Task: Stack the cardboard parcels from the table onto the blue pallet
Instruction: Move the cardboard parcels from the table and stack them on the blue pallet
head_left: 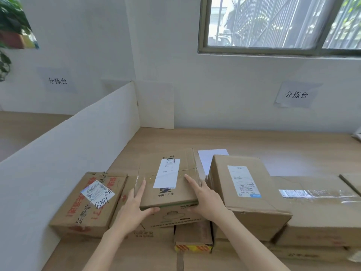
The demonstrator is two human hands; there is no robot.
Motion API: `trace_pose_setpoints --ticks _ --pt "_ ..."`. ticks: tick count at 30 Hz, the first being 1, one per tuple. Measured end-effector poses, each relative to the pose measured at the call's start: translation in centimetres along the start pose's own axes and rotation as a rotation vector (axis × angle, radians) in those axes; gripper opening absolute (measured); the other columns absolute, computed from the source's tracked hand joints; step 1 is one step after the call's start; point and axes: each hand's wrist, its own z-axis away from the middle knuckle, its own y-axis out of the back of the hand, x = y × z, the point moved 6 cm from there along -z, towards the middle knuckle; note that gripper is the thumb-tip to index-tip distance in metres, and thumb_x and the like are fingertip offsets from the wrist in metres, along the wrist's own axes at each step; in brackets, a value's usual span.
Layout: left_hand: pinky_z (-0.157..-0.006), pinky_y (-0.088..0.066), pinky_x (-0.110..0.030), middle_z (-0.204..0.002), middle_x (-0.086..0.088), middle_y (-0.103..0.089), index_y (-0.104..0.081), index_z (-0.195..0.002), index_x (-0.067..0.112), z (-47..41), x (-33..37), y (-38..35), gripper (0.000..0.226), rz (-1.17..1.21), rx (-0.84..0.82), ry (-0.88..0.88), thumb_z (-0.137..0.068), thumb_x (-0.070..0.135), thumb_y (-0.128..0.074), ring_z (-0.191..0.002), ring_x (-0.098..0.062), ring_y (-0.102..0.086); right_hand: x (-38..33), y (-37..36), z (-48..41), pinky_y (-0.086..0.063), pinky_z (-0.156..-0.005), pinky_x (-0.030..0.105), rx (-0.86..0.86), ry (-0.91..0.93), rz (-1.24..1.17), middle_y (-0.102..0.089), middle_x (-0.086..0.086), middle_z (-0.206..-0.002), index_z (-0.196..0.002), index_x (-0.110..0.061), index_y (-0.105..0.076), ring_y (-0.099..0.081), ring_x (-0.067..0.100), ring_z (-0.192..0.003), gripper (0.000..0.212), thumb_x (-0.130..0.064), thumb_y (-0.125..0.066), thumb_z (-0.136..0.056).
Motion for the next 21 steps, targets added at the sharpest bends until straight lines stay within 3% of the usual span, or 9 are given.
trace_pose_setpoints --ticks 5,8,13,21 --pt "-0.109 -0.035 -0.044 -0.159 0.005 -0.005 0.005 -0.147 0.051 -0.2 2.0 3.9 0.113 -0.007 0.063 -0.014 -0.063 0.071 -0.069 -0.141 -0.023 -0.027 -1.5 3.1 -0.7 -0.05 -0.089 0.035 0.103 0.064 -0.106 -0.033 0.005 -0.146 -0.148 -0.049 0.001 -0.054 0.024 -0.115 0.104 -0.032 -0.074 -0.079" --pt "-0.112 -0.031 -0.046 -0.159 0.001 -0.007 0.002 -0.15 0.045 -0.6 4.5 7.1 0.113 -0.048 0.115 -0.036 -0.066 0.066 -0.071 -0.144 -0.023 -0.02 -2.5 6.1 -1.2 -0.048 -0.092 0.035 0.149 0.087 -0.197 -0.035 0.002 -0.142 -0.149 -0.047 -0.004 -0.05 0.022 -0.118 0.103 -0.033 -0.077 -0.077" --pt "-0.111 -0.033 -0.041 -0.156 0.0 -0.014 -0.004 -0.152 0.038 -0.6 9.0 11.3 0.11 -0.094 0.153 -0.074 -0.07 0.058 -0.074 -0.141 -0.021 -0.026 -3.0 10.6 -1.4 -0.046 -0.095 0.038 0.209 0.087 -0.269 -0.045 0.001 -0.128 -0.147 -0.049 -0.012 -0.048 0.022 -0.116 0.104 -0.041 -0.082 -0.07" --pt "-0.111 -0.031 -0.042 -0.152 -0.005 -0.021 -0.006 -0.153 0.035 0.0 14.2 11.8 0.109 -0.107 0.11 -0.123 -0.071 0.056 -0.074 -0.139 -0.024 -0.028 -0.6 14.4 0.4 -0.044 -0.1 0.045 0.25 0.048 -0.309 -0.048 0.003 -0.127 -0.145 -0.05 -0.016 -0.047 0.026 -0.119 0.106 -0.042 -0.085 -0.065"
